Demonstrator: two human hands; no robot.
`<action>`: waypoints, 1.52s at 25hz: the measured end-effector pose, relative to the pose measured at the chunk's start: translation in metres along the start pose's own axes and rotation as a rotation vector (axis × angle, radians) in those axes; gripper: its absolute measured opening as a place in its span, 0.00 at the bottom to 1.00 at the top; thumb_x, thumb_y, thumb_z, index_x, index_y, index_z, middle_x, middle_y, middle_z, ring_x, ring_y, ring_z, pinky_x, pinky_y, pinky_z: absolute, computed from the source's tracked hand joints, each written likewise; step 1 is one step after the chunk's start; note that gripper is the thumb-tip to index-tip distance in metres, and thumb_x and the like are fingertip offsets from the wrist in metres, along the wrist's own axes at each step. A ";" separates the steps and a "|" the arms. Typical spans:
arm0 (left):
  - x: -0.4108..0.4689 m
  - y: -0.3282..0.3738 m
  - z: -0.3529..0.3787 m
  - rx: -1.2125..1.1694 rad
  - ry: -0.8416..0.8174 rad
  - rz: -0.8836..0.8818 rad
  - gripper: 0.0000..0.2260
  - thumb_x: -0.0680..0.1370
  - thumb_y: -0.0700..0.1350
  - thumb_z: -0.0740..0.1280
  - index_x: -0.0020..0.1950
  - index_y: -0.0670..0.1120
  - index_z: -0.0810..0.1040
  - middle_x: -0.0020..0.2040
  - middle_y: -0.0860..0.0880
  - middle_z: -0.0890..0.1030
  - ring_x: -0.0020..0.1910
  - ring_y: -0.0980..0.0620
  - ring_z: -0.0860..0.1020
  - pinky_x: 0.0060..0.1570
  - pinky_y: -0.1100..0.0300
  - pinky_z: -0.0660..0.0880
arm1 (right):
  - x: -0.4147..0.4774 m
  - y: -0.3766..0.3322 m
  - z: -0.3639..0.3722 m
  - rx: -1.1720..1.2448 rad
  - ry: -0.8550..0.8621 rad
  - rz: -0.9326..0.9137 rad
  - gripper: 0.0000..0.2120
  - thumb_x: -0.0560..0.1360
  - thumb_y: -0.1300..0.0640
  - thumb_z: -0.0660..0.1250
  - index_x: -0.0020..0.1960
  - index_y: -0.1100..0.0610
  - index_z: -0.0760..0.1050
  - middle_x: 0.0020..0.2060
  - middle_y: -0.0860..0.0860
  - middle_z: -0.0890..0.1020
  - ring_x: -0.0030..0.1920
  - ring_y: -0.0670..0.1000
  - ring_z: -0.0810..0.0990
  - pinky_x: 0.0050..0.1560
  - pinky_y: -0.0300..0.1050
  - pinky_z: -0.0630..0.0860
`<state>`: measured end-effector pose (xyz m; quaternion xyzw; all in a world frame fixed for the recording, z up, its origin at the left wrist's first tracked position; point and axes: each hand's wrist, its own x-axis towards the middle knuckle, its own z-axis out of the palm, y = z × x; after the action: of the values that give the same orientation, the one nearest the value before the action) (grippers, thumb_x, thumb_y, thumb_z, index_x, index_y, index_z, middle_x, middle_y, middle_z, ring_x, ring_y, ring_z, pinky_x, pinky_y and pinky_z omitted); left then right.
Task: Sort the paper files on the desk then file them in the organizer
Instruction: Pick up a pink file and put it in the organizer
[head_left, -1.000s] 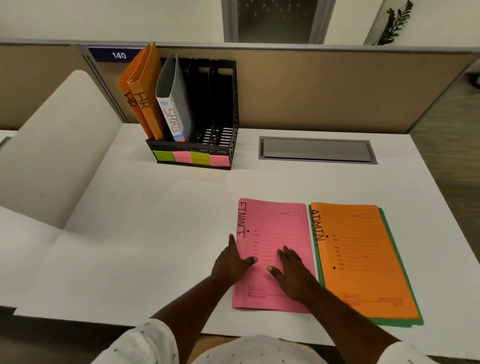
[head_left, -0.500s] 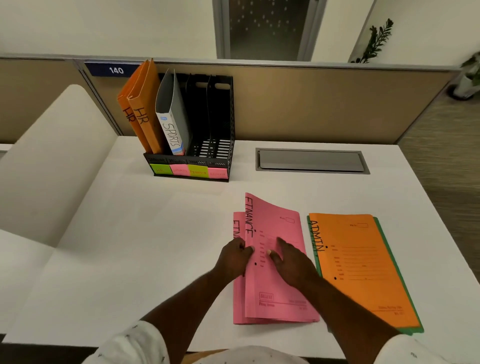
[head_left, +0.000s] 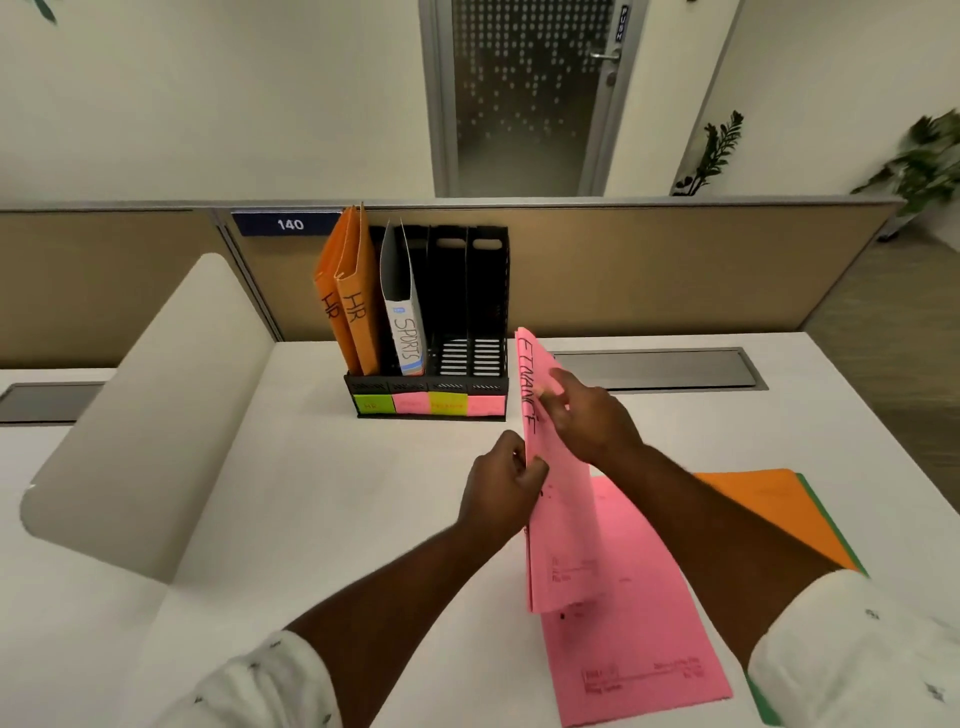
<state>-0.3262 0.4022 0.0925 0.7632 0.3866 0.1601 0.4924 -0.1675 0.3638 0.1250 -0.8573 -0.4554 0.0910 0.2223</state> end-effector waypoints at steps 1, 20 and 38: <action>0.005 0.001 -0.011 0.039 0.023 0.032 0.06 0.79 0.52 0.63 0.47 0.50 0.71 0.41 0.50 0.82 0.39 0.49 0.82 0.36 0.48 0.82 | 0.011 -0.017 -0.005 0.011 0.029 -0.021 0.29 0.82 0.36 0.52 0.76 0.50 0.64 0.60 0.56 0.83 0.56 0.62 0.82 0.52 0.55 0.78; 0.122 0.034 -0.153 0.527 0.338 0.381 0.16 0.80 0.54 0.66 0.65 0.49 0.70 0.45 0.48 0.85 0.40 0.47 0.83 0.47 0.50 0.82 | 0.157 -0.207 -0.082 0.146 0.475 -0.181 0.19 0.78 0.55 0.62 0.67 0.54 0.76 0.46 0.53 0.85 0.41 0.52 0.82 0.40 0.49 0.83; 0.255 0.022 -0.187 1.041 0.255 0.305 0.49 0.70 0.68 0.71 0.82 0.50 0.51 0.83 0.43 0.46 0.81 0.40 0.40 0.77 0.34 0.41 | 0.219 -0.185 -0.024 0.069 0.444 -0.222 0.19 0.80 0.55 0.61 0.70 0.58 0.73 0.57 0.55 0.83 0.53 0.55 0.81 0.48 0.44 0.74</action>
<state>-0.2678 0.7048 0.1640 0.9275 0.3564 0.1085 -0.0292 -0.1717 0.6265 0.2420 -0.7928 -0.4834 -0.1090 0.3549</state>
